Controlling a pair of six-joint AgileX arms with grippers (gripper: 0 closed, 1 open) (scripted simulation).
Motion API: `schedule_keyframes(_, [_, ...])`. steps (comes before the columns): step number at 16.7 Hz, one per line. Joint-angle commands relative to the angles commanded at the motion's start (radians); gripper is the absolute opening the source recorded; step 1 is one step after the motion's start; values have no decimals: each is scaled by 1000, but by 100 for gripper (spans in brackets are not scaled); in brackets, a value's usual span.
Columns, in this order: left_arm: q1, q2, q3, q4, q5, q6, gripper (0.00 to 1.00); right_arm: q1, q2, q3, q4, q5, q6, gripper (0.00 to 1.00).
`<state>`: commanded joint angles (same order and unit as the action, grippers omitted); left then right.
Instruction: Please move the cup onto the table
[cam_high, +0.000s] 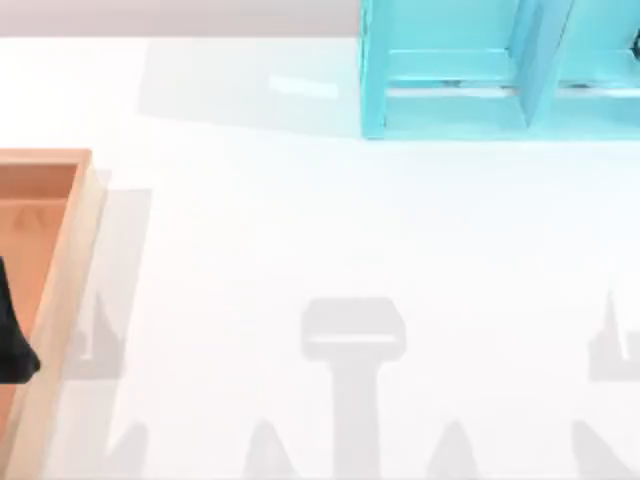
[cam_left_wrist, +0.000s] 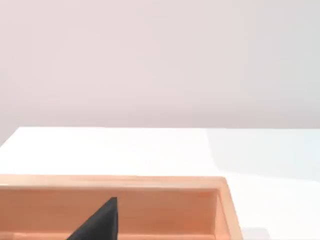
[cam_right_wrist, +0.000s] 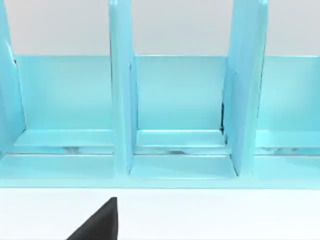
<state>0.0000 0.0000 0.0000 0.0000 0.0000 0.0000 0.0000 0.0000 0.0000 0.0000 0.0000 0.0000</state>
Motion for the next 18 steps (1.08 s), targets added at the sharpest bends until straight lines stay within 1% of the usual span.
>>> schedule_keyframes(4, [7,32,32,-31,-1,6,100,0,0,0,0,0,0,100])
schedule_keyframes(6, [20,107,106,-100,-2,20,100,0,0,0,0,0,0,100])
schedule_keyframes(8, [37,223,220,-201,-2,40,100,0,0,0,0,0,0,100])
schedule_keyframes(11, [70,474,436,-397,-2,77,100,0,0,0,0,0,0,100])
schedule_keyframes(18, [156,1183,971,-917,-1,170,100,0,0,0,0,0,0,100])
